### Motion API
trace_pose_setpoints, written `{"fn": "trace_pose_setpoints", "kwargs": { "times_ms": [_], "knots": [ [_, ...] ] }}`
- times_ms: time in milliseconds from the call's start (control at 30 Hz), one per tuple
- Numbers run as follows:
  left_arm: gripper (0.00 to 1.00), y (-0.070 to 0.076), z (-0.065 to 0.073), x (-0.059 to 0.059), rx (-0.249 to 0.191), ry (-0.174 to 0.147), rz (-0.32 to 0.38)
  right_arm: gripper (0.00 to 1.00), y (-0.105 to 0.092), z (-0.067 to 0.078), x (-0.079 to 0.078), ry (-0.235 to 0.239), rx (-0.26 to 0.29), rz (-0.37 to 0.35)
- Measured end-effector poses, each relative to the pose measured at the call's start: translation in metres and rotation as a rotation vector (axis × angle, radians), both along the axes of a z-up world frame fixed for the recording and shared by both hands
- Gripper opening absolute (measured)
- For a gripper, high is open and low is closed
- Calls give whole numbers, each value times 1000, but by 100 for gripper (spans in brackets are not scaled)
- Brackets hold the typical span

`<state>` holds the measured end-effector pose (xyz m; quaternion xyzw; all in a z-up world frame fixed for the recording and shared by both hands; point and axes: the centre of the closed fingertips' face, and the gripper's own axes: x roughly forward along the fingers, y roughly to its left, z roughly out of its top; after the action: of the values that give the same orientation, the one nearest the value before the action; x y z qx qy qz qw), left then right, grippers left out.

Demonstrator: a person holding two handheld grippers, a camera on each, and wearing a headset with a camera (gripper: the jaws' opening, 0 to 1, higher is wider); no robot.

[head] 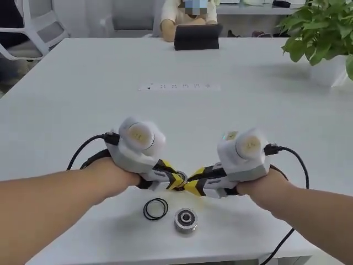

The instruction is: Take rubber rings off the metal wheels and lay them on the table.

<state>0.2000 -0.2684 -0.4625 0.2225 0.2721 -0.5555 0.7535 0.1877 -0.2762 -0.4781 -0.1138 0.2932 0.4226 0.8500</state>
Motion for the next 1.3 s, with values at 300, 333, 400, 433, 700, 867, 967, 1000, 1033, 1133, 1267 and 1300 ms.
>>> {"fn": "trace_pose_setpoints", "kwargs": {
  "times_ms": [300,333,400,433,700,867,967,1000,1033,1133,1267,1300],
  "knots": [
    [7,0,0,0,6,-2,1,0,-1,-2,0,21,3,-21],
    [7,0,0,0,6,-2,1,0,0,0,0,19,20,-24],
    [7,0,0,0,5,-1,1,1,0,1,-1,13,19,-13],
    [7,0,0,0,5,-2,1,5,0,1,-1,8,21,-10],
    [7,-1,0,0,5,-3,2,25,11,4,2,-31,28,9],
    [7,-1,0,1,5,-4,7,28,16,1,3,-34,3,18],
    [7,-1,0,1,5,-4,9,26,15,1,5,-34,-4,9],
    [7,-1,0,1,6,-4,9,24,15,2,6,-36,-4,7],
    [7,-1,0,0,7,-4,9,24,15,2,8,-36,-6,6],
    [7,-1,0,0,9,-3,9,24,15,1,7,-36,-19,7],
    [7,-1,0,0,13,-5,10,22,13,2,5,-44,-27,11],
    [7,-1,0,0,14,-5,10,22,12,1,5,-44,-26,11]
  ]
}}
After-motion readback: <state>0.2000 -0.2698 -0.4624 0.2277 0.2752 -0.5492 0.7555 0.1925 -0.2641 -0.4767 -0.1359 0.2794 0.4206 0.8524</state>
